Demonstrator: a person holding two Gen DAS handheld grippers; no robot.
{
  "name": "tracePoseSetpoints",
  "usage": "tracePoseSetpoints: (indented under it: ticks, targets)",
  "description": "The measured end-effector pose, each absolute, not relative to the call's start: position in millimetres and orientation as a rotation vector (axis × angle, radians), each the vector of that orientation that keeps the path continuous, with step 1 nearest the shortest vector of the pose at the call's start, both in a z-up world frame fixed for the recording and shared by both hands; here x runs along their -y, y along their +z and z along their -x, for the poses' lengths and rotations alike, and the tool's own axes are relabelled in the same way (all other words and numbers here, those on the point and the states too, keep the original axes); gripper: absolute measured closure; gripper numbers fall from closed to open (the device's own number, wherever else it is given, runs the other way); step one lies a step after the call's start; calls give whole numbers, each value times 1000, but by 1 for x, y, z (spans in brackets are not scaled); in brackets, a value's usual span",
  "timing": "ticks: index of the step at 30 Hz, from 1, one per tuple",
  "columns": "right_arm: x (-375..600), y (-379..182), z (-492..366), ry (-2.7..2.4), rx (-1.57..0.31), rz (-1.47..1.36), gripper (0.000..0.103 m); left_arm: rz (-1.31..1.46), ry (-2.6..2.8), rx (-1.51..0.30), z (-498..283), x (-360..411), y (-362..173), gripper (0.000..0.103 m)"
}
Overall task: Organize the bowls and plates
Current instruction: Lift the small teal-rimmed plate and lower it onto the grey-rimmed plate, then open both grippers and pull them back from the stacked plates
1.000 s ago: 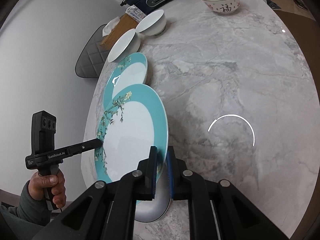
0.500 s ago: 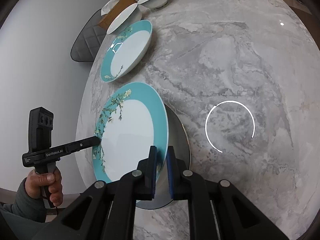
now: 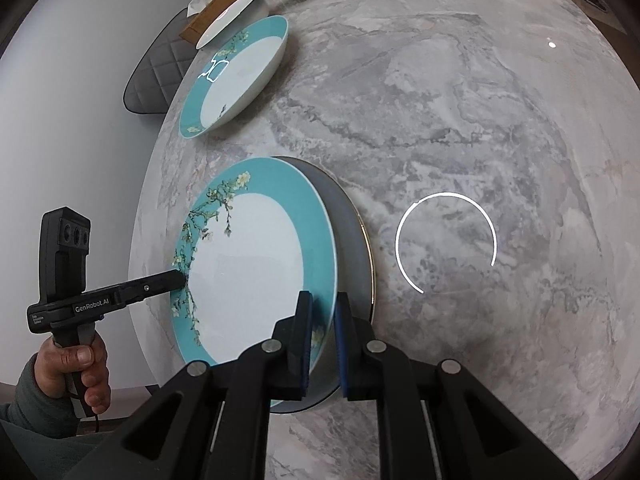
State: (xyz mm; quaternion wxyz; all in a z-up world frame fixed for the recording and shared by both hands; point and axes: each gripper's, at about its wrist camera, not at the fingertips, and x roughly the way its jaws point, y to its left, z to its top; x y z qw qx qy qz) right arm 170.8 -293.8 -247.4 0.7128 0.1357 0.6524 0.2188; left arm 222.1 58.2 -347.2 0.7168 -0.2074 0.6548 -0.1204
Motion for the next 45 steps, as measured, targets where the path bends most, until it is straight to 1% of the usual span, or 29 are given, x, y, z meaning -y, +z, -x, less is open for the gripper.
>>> tracePoseSetpoints:
  ticks: [9,18,22,25,29,31,33,34,35,36,37,38,40,42,43,45]
  targets:
    - [289,-247,-165,441,-1425,-251,88,436,-273,-1440,-223,-54,-346,91]
    - [268,-239,-161,364,-1403,-79,83,411,-260,-1426,-222,-48,-346,90]
    - [251,-237,-158,326,-1377,84,81,386,-252,-1419,-224,-43,-344,89]
    - [238,-238,-153,315,-1354,206,79,376,-248,-1419,-225,-42,-344,88]
    - [236,-238,-152,318,-1344,243,75,374,-244,-1423,-227,-42,-344,88]
    - [236,-238,-150,325,-1344,241,71,364,-240,-1425,-228,-40,-343,87]
    - [235,-238,-151,334,-1344,234,65,364,-239,-1427,-228,-38,-343,83]
    - [235,-238,-151,332,-1345,233,62,370,-247,-1425,-229,-38,-342,75]
    - [235,-239,-152,328,-1352,228,55,374,-252,-1421,-229,-35,-341,68]
    - [235,-240,-151,323,-1356,221,51,366,-250,-1412,-229,-33,-338,40]
    - [237,-239,-151,318,-1356,210,50,354,-237,-1406,-229,-32,-337,19]
    - [240,-237,-151,314,-1353,196,47,358,-231,-1395,-229,-32,-336,17]
    - [245,-233,-151,309,-1343,166,39,383,-231,-1401,-230,-33,-335,17]
    - [254,-225,-153,316,-1325,114,29,414,-220,-1410,-230,-37,-333,17]
    - [258,-222,-155,316,-1316,98,26,429,-220,-1405,-230,-39,-330,17]
    - [270,-209,-160,329,-1285,40,10,456,-217,-1380,-230,-45,-320,17]
